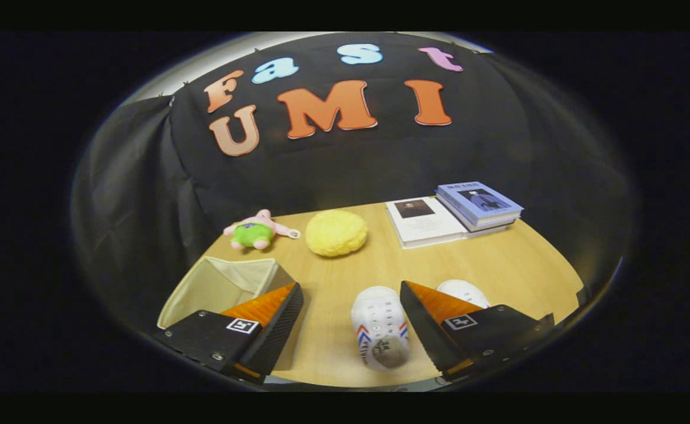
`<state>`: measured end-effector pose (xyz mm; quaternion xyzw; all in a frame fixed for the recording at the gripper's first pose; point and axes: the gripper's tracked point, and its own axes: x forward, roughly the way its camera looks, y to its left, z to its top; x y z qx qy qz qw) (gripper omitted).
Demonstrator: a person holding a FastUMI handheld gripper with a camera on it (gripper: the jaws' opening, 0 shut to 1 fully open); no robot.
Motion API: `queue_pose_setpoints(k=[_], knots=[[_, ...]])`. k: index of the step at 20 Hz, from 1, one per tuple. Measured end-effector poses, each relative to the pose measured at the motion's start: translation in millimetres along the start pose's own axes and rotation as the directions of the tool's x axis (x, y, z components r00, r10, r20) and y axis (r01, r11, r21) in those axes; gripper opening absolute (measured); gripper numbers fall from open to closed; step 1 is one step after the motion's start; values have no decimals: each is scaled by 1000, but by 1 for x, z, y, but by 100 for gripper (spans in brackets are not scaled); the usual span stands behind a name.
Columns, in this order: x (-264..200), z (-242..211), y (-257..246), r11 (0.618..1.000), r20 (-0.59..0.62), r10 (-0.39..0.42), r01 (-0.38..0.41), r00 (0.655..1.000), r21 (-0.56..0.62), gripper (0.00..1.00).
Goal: Open the storage box then place both shoes into the box .Put the left shoe in first, then the right shoe, with the right side of both shoes facing outward in a uniform manner.
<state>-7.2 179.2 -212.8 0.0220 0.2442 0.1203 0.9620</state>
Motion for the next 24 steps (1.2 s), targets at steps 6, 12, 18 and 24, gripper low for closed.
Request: queue_pose_setpoints(k=[6,12,18,24], knots=[[24,-53,-45,998,-111,-68,67,992,-13,93],[39,-101,-62,998,-230,-61,64,971,7,80],[57,-131,-60,999,-320,-23,30,947,15,77],[65,-142,-44,993,-361,61,-18,931,120,45]])
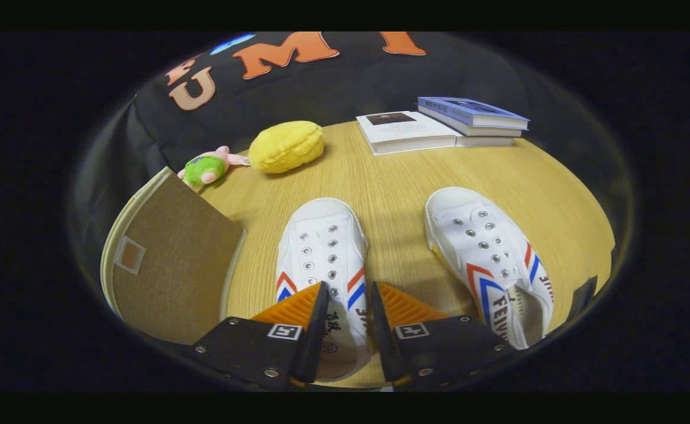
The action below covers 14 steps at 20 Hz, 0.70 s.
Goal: Open the storage box then place both shoes into the box .Put the left shoe in first, then the right shoe, with the right side of both shoes facing outward in a uniform manner.
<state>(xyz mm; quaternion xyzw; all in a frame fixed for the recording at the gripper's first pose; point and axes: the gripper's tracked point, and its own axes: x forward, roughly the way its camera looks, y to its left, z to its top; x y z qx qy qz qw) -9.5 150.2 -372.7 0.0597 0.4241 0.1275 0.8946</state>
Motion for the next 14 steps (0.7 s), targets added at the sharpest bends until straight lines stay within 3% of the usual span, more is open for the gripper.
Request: queue_pose_setpoints(k=[1,8,11,14], knots=[[0,-1,-1,1000,-5,5,-5,1000,22,36],[-10,9,3,988,-7,-7,8,1000,157,1],[-30,33,6,987,44,-54,47,998,153,0],[-55,66,23,983,122,-30,7,992,183,1]])
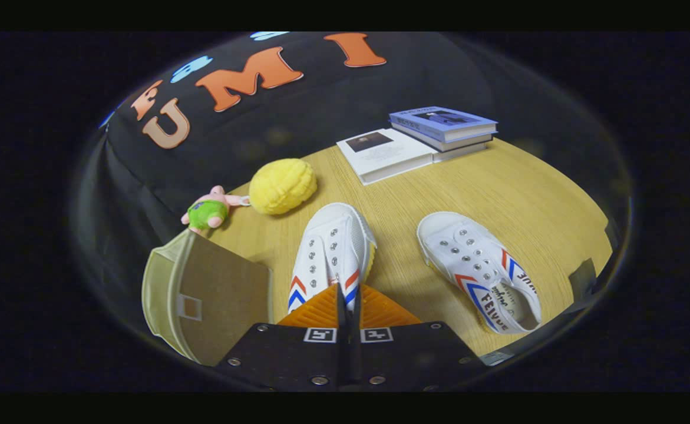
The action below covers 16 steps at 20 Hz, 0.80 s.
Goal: Open the storage box then place both shoes into the box .Put the left shoe in first, then the right shoe, with the right side of both shoes facing outward in a uniform manner.
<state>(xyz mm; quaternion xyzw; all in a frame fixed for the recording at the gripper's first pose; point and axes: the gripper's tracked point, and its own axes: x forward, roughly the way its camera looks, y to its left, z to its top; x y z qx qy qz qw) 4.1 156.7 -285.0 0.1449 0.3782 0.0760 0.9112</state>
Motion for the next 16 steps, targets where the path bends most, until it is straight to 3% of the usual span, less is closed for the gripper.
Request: queue_pose_setpoints(k=[5,9,16], knots=[[-34,33,43,999,74,24,-26,997,19,0],[-54,47,94,995,120,91,-96,989,39,0],[-56,26,193,981,121,195,-195,973,-19,1]])
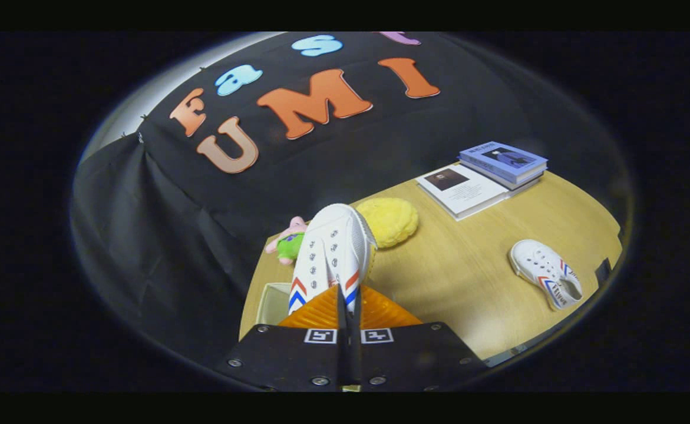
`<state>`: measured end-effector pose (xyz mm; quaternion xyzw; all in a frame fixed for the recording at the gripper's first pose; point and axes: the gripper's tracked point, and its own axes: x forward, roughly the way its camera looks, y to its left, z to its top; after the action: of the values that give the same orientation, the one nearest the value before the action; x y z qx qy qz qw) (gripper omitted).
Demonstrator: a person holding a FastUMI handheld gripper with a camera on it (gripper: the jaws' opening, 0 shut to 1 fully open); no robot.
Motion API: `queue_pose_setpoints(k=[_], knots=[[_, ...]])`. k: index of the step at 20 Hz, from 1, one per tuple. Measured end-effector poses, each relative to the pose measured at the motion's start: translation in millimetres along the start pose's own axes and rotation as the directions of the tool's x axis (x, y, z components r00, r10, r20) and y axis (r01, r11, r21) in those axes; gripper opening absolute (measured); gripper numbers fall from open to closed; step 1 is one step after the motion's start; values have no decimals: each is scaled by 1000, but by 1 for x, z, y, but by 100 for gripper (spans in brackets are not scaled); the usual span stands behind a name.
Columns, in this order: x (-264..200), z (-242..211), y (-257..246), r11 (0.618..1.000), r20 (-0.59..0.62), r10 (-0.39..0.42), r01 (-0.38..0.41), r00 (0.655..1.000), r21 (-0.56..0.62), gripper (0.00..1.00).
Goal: Open the storage box then place both shoes into the box .Put the left shoe in first, then the right shoe, with the right side of both shoes facing outward in a uniform manner.
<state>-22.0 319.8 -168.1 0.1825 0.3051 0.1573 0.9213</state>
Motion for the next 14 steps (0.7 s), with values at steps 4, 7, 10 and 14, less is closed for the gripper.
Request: queue_pose_setpoints(k=[4,7,10,14], knots=[[15,-29,42,999,-36,36,-37,999,-34,1],[24,-54,63,997,-65,48,-51,997,-59,0],[27,-73,67,995,-82,33,-40,996,-87,1],[30,-87,70,993,-95,24,-35,995,-116,1]])
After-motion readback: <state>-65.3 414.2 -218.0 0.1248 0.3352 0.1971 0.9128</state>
